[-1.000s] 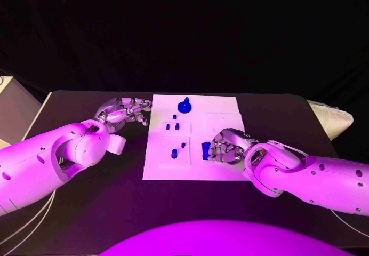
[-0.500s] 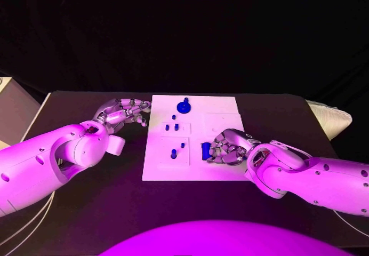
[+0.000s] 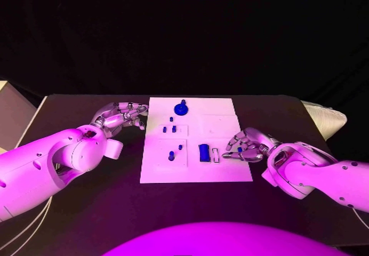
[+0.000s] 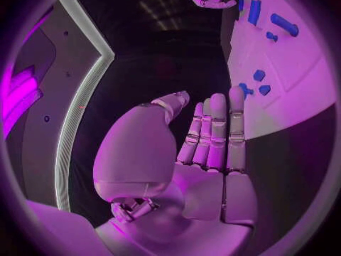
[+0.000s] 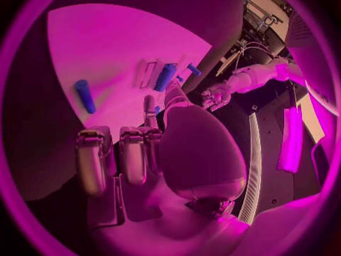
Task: Assemble the parts on the task board
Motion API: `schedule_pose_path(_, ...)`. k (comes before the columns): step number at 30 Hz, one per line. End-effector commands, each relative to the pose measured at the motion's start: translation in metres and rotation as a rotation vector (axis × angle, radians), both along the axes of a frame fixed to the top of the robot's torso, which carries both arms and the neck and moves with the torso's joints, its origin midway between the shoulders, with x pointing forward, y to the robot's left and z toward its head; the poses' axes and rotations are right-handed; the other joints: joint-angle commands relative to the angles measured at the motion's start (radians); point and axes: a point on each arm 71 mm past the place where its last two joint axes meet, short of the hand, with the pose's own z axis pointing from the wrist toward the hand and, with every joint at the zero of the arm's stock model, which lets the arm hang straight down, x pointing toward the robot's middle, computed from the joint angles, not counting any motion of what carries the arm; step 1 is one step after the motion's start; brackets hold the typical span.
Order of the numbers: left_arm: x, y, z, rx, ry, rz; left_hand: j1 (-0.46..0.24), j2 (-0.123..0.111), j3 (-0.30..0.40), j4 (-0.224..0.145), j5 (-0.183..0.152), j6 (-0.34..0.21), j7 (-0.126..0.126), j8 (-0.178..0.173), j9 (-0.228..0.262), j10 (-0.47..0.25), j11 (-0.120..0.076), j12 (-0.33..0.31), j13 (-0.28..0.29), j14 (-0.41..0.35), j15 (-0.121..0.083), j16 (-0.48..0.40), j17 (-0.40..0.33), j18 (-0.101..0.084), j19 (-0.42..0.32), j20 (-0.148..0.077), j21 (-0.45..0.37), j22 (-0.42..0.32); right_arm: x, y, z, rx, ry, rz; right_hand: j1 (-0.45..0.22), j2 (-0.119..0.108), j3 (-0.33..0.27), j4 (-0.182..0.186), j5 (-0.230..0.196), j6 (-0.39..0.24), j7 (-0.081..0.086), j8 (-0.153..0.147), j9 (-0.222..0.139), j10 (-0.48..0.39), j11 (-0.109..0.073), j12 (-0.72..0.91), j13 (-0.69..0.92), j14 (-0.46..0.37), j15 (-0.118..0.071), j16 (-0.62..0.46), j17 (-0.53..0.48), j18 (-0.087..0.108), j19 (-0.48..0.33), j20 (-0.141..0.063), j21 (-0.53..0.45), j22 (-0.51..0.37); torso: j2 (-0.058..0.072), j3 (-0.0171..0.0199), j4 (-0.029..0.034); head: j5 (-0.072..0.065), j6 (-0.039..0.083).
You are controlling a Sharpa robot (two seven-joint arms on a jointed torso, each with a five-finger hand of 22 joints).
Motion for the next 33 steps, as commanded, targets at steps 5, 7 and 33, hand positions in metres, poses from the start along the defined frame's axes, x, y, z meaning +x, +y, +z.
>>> schedule_pose_path(5, -0.001, -0.002, -0.001, -0.016, -0.014, -0.009, 0.011, 0.002, -0.001, 0.008, 0.002, -0.007, 0.001, 0.003, -0.001, -0.006, 0.002, 0.005, -0.001, -0.001, 0.008, 0.004, 0.001, 0.014, 0.009, -0.002, -0.004, -0.001, 0.002, -0.041, 0.0, -0.041, -0.019, -0.064, 0.031, 0.018, 0.012, -0.003, 0.042, 0.002, 0.004, -0.016, -0.007, 0.106, 0.009, 0.002, 0.263, 0.105, 0.006, 0.006, 0.263, -0.007, 0.103, 0.01, 0.005, 0.263, -0.007, 0.001, -0.0109, -0.015, 0.0)
schedule_pose_path(7, -0.001, -0.002, -0.002, -0.016, -0.013, -0.009, 0.011, 0.002, -0.001, 0.008, 0.002, -0.007, 0.001, 0.003, -0.001, -0.006, 0.002, 0.005, -0.001, -0.001, 0.008, 0.004, 0.001, 0.014, 0.009, -0.002, -0.004, -0.001, 0.002, -0.048, 0.0, -0.064, -0.027, -0.077, 0.031, 0.017, 0.01, -0.001, 0.054, 0.004, 0.004, -0.018, -0.009, 0.106, 0.009, 0.002, 0.263, 0.105, 0.007, 0.006, 0.263, -0.007, 0.103, 0.011, 0.005, 0.263, -0.007, 0.001, -0.012, -0.016, -0.001)
schedule_pose_path(33, -0.003, -0.003, -0.005, -0.019, -0.008, -0.013, 0.013, 0.001, -0.003, 0.01, 0.002, -0.007, 0.001, 0.004, -0.001, -0.006, 0.002, 0.007, -0.001, -0.001, 0.008, 0.005, 0.001, 0.014, 0.01, -0.001, -0.005, -0.002, 0.005, -0.041, -0.01, -0.261, -0.023, -0.102, -0.071, -0.026, -0.035, 0.005, 0.133, 0.064, -0.015, -0.005, -0.007, 0.106, -0.006, 0.002, 0.263, 0.105, -0.004, 0.006, 0.263, -0.007, 0.103, 0.004, 0.005, 0.263, -0.008, -0.0011, -0.0083, -0.018, -0.012)
